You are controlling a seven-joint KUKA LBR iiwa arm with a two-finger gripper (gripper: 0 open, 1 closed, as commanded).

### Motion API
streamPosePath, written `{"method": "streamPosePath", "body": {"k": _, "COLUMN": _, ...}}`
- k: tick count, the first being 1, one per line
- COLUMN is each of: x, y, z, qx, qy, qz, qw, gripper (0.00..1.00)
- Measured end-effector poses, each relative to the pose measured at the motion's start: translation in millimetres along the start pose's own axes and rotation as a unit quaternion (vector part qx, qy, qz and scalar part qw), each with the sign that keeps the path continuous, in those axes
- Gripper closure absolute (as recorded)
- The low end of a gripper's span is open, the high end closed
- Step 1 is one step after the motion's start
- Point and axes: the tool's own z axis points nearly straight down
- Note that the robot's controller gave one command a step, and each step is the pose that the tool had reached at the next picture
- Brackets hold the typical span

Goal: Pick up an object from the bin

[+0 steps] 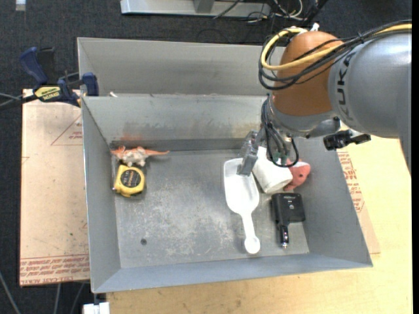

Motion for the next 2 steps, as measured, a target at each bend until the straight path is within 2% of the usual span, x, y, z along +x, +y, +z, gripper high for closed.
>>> {"method": "streamPosePath", "body": {"k": 1, "x": -0.8, "y": 0.7, "z": -13.2, "qx": 0.000, "qy": -0.0022, "qz": -0.003, "qw": 1.0000, "gripper": 1.00}}
{"method": "streamPosePath", "body": {"k": 2, "x": 10.6, "y": -23.8, "z": -20.2, "qx": -0.001, "qy": -0.0018, "qz": -0.012, "qw": 0.9999, "gripper": 1.00}}
